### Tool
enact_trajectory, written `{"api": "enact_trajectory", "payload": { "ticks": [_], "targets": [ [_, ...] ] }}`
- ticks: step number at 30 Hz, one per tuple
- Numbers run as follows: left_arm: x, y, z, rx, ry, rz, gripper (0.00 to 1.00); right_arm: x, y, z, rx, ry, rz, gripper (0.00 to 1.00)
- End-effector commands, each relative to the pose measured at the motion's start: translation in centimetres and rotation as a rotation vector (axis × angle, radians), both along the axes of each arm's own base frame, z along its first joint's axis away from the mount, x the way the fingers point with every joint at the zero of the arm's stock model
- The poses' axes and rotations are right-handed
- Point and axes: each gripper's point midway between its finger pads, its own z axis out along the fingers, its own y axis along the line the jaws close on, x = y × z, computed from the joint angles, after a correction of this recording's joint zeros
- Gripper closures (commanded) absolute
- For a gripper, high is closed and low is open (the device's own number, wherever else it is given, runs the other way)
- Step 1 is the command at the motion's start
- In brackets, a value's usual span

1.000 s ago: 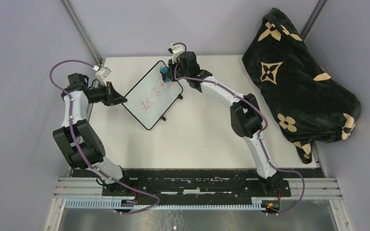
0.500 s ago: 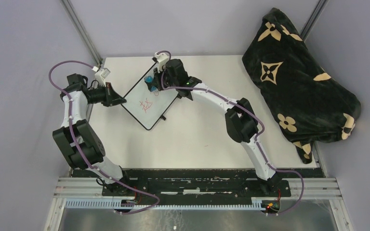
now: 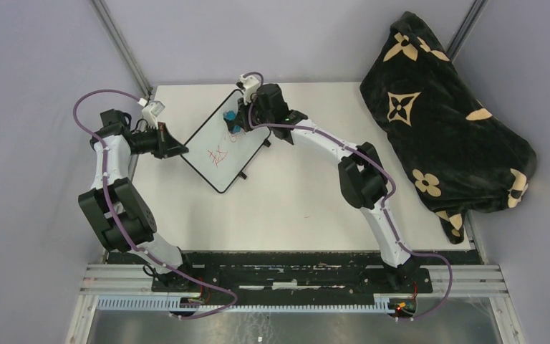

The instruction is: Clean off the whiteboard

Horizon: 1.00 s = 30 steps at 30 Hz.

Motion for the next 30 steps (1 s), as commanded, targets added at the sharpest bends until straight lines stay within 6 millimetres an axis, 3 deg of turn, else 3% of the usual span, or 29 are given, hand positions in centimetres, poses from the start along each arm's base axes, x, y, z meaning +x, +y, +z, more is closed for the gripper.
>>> {"api": "enact_trajectory", "payload": {
  "ticks": [1,6,13,23,30],
  "targets": [
    [0.1,-0.1,0.8,0.048,-0.050,-0.047,0.97,5.0,-5.2,-1.4,-0.036,-0.009,-0.134,0.99],
    [0.1,-0.1,0.9,0.051,-0.045,-0.051,0.97,6.9,-7.1,-1.8,-0.031,0.002,-0.177,1.00],
    [0.3,-0.1,1.1,0.050,-0.044,-0.049,0.97,5.8,-5.8,-2.0,0.000,0.033,-0.137,0.99],
    [0.3,-0.2,1.1,0.048,-0.036,-0.048,0.97,1.4,-2.5,-1.2,-0.011,0.029,-0.042,0.99],
    [0.2,-0.4,1.0,0.047,-0.035,-0.052,0.97,-3.0,1.2,0.0,0.014,0.036,0.059,0.99]
  ]
}}
